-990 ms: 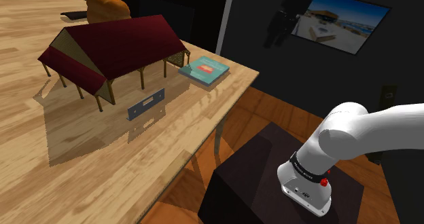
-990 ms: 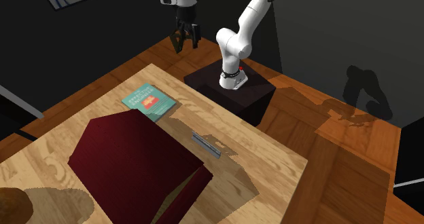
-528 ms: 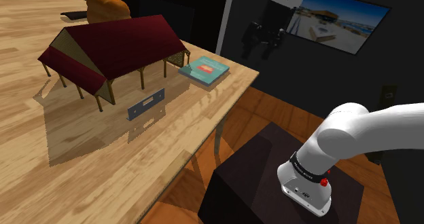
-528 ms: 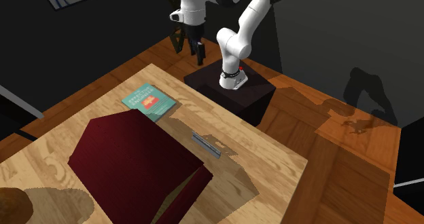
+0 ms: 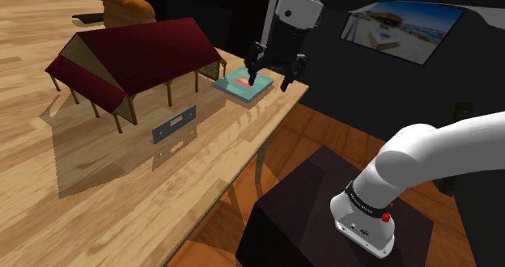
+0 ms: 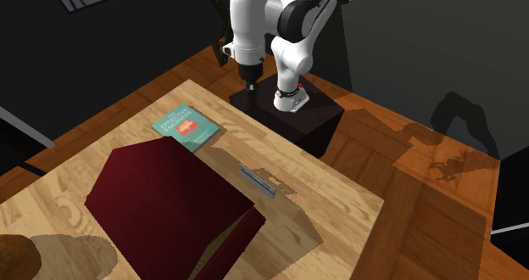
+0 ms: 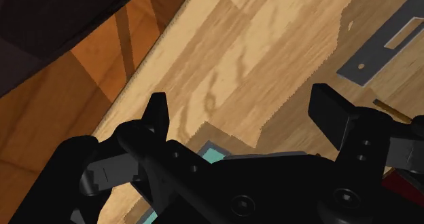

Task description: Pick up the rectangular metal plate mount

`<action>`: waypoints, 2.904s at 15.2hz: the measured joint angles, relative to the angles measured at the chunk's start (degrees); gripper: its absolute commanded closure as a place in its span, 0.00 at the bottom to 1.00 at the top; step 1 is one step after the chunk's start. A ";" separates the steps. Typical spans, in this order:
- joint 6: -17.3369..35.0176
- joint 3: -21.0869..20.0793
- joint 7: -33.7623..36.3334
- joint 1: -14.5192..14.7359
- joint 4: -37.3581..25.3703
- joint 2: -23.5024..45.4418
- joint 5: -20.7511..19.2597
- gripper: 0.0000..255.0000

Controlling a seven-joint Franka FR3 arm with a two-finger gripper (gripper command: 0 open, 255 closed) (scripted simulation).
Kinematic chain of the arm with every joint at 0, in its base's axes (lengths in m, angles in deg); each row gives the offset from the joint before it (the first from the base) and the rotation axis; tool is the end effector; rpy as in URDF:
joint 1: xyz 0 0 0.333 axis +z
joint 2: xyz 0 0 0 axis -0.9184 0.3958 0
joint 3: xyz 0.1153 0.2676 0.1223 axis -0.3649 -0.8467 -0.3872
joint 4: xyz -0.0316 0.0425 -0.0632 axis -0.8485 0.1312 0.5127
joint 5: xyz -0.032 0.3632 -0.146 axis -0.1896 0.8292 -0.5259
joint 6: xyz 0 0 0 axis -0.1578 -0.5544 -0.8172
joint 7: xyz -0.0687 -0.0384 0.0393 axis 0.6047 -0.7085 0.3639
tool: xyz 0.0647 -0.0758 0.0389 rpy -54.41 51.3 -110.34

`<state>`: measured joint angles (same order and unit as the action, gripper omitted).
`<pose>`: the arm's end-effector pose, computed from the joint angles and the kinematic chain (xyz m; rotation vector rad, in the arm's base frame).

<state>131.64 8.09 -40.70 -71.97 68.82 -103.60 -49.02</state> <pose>0.3462 0.1879 0.5490 -2.9001 0.8478 -0.0645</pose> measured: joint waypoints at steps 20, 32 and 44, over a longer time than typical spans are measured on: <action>20.74 -25.38 62.72 -12.41 -18.88 42.63 -22.20 0.00; 23.81 -24.97 64.66 -11.46 -17.43 44.98 -24.91 1.00; 18.51 -25.48 62.20 -12.77 -20.61 41.79 -21.37 1.00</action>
<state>150.16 -17.39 21.50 -84.74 48.21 -61.81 -70.39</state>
